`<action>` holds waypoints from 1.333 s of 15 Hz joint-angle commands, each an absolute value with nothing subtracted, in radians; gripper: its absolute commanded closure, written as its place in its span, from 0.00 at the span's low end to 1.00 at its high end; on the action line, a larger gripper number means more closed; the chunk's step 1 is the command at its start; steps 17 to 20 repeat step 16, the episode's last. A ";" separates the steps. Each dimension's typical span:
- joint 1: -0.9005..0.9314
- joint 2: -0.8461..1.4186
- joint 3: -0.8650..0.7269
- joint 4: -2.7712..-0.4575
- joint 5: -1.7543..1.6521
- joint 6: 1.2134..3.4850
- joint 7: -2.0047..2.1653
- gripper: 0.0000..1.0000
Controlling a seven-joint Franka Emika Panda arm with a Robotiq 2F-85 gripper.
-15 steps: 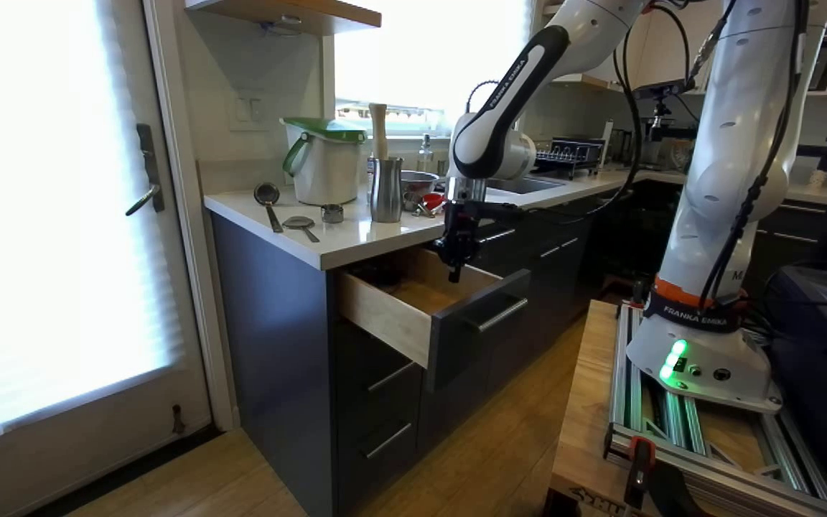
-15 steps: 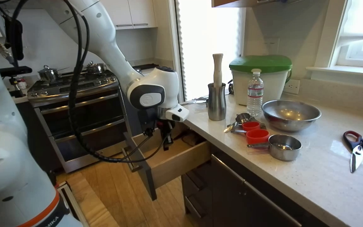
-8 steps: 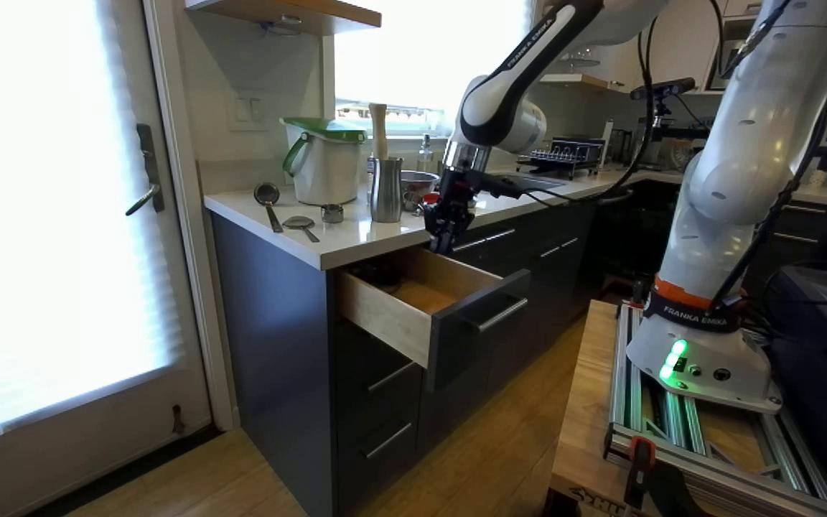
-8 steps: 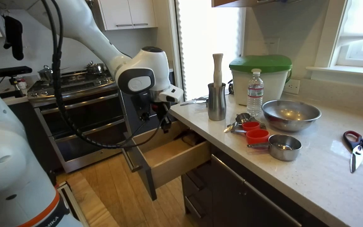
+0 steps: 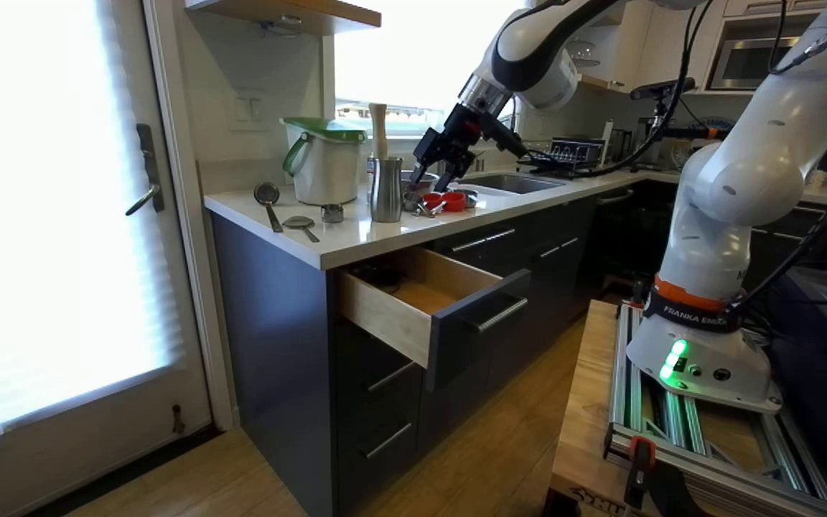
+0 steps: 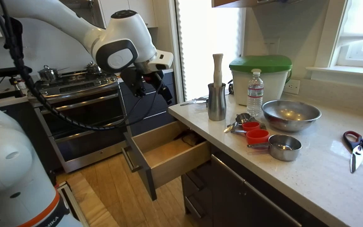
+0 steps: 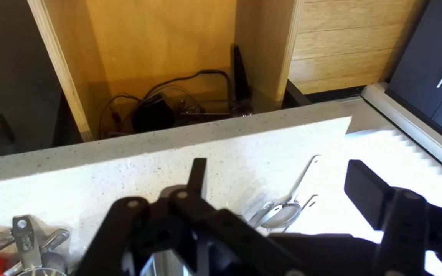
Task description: Remove the object from the drawer
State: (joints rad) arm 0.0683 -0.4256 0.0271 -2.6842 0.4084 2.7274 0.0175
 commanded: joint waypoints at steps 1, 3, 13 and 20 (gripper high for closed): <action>0.083 -0.517 -0.022 -2.740 0.355 2.681 -0.029 0.00; 0.069 -0.535 -0.036 -2.753 0.314 2.646 -0.053 0.00; 0.007 -0.465 -0.083 -2.749 0.197 2.339 -0.084 0.00; 0.007 -0.452 -0.082 -2.744 0.198 2.334 -0.085 0.00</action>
